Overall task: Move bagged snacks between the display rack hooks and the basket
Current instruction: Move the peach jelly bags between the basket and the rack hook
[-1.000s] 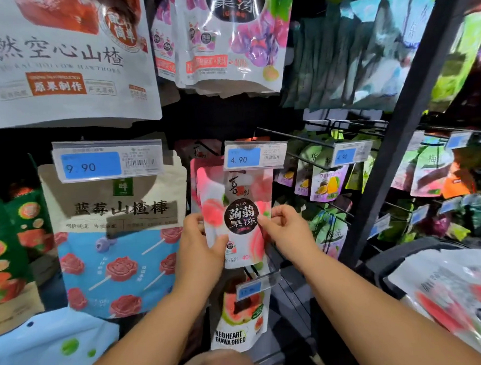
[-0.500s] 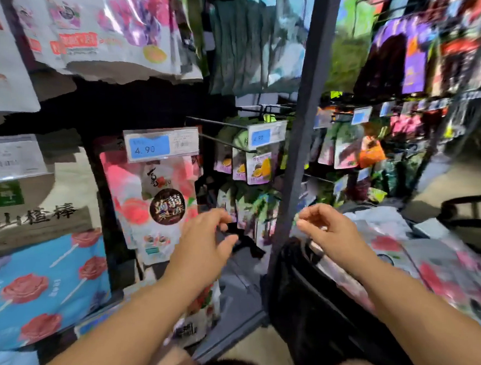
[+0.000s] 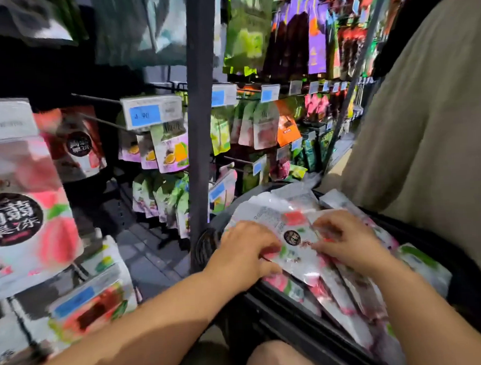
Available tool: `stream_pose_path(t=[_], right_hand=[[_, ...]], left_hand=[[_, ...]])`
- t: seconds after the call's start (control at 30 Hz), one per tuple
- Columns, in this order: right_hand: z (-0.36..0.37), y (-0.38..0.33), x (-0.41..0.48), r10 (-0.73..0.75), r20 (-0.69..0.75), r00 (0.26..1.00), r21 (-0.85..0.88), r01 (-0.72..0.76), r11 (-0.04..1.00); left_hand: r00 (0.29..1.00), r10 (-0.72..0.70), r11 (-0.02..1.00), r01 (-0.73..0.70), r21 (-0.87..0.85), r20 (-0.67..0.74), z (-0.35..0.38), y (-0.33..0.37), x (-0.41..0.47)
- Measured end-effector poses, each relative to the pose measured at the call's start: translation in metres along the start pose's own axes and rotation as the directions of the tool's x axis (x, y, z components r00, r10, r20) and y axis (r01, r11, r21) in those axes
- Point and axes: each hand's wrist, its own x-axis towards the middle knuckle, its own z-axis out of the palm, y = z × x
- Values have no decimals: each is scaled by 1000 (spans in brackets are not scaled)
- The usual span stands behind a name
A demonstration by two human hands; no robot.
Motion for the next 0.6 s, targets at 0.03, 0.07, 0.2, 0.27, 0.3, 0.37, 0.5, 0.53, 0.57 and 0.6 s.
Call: stream_pose_path(t=[0.03, 0.07, 0.2, 0.27, 0.3, 0.37, 0.5, 0.53, 0.57, 0.6], right_hand=[[2, 6, 1, -21, 9, 1000, -45, 21, 999], [4, 10, 3, -36, 18, 999, -73, 37, 997], [9, 14, 7, -16, 1, 1000, -117, 16, 993], [9, 17, 9, -4, 5, 1000, -120, 5, 993], [9, 19, 9, -6, 5, 1000, -123, 7, 992], [10, 23, 10, -17, 4, 1000, -128, 17, 992], [12, 26, 10, -20, 14, 1000, -102, 21, 995], [13, 27, 10, -24, 10, 1000, -100, 25, 995], [13, 27, 10, -30, 8, 1000, -100, 30, 995], [13, 27, 9, -32, 6, 999, -103, 33, 994]], left_hand=[[999, 29, 1000, -29, 3, 23, 6, 2, 4], [998, 53, 999, -53, -2, 32, 12, 2, 7], [995, 95, 995, -95, -13, -11, 27, 7, 15], [994, 103, 993, -105, -49, -39, 31, 7, 17], [994, 97, 993, -100, -67, -44, 32, 7, 17], [995, 81, 993, -85, -87, -49, 34, 7, 15], [993, 111, 994, -111, -15, -35, 31, 13, 14], [993, 114, 993, -114, 6, -21, 29, 15, 14], [993, 118, 993, -118, 21, -9, 28, 16, 14], [993, 119, 992, -120, 33, 3, 27, 17, 14]])
